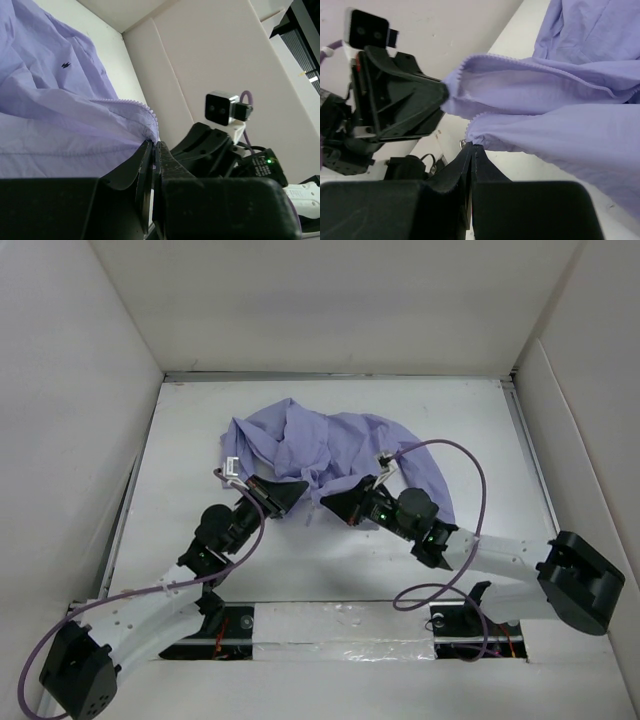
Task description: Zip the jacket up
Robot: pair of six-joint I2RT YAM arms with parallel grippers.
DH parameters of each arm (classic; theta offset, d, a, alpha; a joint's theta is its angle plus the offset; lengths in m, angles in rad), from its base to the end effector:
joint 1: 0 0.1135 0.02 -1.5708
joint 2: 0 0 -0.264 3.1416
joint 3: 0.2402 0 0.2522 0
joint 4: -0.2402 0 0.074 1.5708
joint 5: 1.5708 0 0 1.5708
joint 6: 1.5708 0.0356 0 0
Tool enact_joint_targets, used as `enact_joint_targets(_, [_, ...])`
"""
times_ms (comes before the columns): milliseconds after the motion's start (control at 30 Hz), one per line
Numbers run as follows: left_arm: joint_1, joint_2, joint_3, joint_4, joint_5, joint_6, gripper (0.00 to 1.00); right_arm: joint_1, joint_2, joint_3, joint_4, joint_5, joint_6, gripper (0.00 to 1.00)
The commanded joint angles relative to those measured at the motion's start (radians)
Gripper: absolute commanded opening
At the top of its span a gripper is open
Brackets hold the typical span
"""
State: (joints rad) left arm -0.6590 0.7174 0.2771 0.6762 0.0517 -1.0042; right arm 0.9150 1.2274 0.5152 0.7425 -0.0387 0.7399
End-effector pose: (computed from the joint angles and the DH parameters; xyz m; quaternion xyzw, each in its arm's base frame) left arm 0.1370 -0.1085 0.2625 -0.0863 0.6131 -0.5910 0.5171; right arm 0.1607 0.2111 0.2507 -0.0747 0.6923 0.5374 0.4757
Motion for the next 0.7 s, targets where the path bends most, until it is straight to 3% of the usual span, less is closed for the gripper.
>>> enact_joint_targets(0, [-0.001, -0.021, 0.007, 0.022, 0.014, 0.007, 0.0, -0.011, 0.03, -0.012, 0.192, -0.03, -0.019, 0.0])
enact_joint_targets(300, [-0.001, -0.047, -0.03, 0.046, 0.019, -0.008, 0.0, -0.011, -0.037, -0.05, 0.25, 0.033, 0.012, 0.0])
enact_joint_targets(667, [-0.001, -0.035, -0.053, 0.193, 0.063, -0.033, 0.0, -0.03, -0.066, -0.06, 0.274, 0.045, 0.056, 0.0])
